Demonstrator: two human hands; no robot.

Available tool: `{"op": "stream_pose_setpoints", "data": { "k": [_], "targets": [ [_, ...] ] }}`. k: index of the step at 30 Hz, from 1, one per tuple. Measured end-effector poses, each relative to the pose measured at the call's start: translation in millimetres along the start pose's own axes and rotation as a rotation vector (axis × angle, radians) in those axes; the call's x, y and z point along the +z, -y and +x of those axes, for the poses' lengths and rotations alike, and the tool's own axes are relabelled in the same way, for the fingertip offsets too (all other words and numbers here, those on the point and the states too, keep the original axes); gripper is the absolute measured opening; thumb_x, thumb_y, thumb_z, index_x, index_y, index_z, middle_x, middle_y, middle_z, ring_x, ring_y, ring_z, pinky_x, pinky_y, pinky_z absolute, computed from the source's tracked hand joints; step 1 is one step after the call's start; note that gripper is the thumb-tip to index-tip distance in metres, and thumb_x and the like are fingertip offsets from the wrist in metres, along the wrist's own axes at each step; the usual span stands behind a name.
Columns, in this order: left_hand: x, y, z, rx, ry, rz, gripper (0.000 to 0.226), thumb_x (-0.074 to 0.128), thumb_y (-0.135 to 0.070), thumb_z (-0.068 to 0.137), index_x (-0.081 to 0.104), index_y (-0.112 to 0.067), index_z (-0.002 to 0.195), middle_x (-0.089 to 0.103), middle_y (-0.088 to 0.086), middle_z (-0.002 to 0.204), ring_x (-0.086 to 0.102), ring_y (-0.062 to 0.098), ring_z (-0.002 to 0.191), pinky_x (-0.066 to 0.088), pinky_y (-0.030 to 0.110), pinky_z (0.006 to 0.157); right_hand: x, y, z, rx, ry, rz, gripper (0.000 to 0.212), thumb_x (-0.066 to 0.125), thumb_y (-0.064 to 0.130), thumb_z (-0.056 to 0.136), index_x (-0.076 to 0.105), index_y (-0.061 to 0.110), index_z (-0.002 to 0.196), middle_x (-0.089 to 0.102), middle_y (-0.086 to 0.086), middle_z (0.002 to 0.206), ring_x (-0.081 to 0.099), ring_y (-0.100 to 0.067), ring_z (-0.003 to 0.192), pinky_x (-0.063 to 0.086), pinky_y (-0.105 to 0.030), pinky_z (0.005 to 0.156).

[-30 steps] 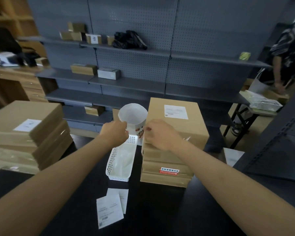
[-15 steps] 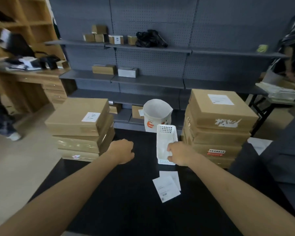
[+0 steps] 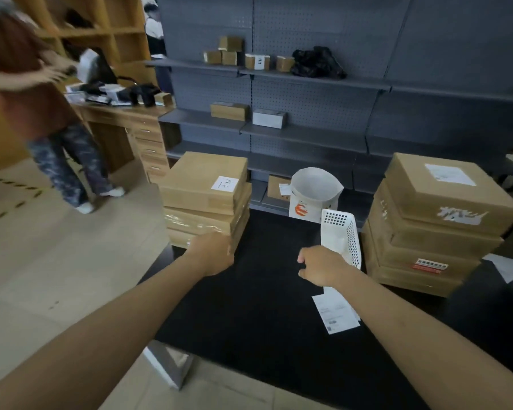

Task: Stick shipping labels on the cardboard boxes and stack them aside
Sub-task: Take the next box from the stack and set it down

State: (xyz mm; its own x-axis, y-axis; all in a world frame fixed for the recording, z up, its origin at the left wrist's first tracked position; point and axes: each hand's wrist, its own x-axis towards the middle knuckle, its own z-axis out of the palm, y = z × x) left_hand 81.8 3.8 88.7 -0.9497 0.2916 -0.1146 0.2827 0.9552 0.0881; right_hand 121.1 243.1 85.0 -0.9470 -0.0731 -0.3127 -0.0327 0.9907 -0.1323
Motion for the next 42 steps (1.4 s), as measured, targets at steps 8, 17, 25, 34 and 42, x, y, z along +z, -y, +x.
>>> {"op": "stream_pose_setpoints", "data": {
  "k": [8, 17, 25, 34, 42],
  "targets": [
    [4.6, 133.2, 3.8, -0.026, 0.013, -0.005, 0.031, 0.049, -0.034, 0.089, 0.057, -0.018, 0.114, 0.06, 0.003, 0.119, 0.058, 0.025, 0.108, 0.045, 0.033, 0.088, 5.5, 118.0, 47.6, 0.001, -0.021, 0.031, 0.027, 0.056, 0.025, 0.094, 0.055, 0.016, 0.12, 0.059, -0.005, 0.115, 0.06, -0.02, 0.101, 0.052, -0.035, 0.09],
    [-1.8, 252.1, 36.1, 0.004, 0.025, 0.01, 0.032, 0.049, -0.033, 0.091, 0.059, -0.017, 0.117, 0.061, 0.004, 0.117, 0.059, 0.024, 0.106, 0.043, 0.03, 0.081, 16.4, 216.1, 102.5, 0.153, -0.051, 0.041, 0.026, 0.054, 0.025, 0.094, 0.058, 0.016, 0.119, 0.06, -0.005, 0.117, 0.058, -0.022, 0.104, 0.051, -0.034, 0.087],
    [-15.5, 254.2, 95.2, -0.144, -0.14, -0.418, 0.027, 0.05, -0.025, 0.086, 0.064, -0.02, 0.108, 0.064, 0.0, 0.106, 0.06, 0.023, 0.099, 0.046, 0.03, 0.082, -5.6, 211.8, 151.8, 0.32, -0.22, 0.687, 0.034, 0.061, 0.027, 0.09, 0.051, 0.017, 0.12, 0.056, 0.002, 0.104, 0.052, -0.013, 0.088, 0.04, -0.024, 0.067],
    [-37.7, 259.2, 172.4, -0.377, -0.341, -0.943, 0.016, 0.056, -0.025, 0.085, 0.056, -0.014, 0.073, 0.056, 0.006, 0.077, 0.051, 0.02, 0.066, 0.038, 0.026, 0.063, -59.4, 191.6, 220.5, 0.417, -0.468, 0.903, 0.04, 0.055, 0.017, 0.094, 0.054, -0.008, 0.124, 0.059, -0.023, 0.123, 0.054, -0.036, 0.113, 0.043, -0.038, 0.092],
    [-13.5, 273.2, 257.1, -0.456, -0.355, -0.96, 0.045, 0.058, -0.045, 0.086, 0.061, -0.008, 0.111, 0.066, 0.011, 0.103, 0.062, 0.031, 0.097, 0.049, 0.037, 0.082, -42.6, 165.4, 308.1, 0.657, -0.515, 0.95, 0.044, 0.05, 0.041, 0.094, 0.061, 0.001, 0.109, 0.067, -0.012, 0.105, 0.061, -0.03, 0.092, 0.034, -0.027, 0.061]
  ]
}}
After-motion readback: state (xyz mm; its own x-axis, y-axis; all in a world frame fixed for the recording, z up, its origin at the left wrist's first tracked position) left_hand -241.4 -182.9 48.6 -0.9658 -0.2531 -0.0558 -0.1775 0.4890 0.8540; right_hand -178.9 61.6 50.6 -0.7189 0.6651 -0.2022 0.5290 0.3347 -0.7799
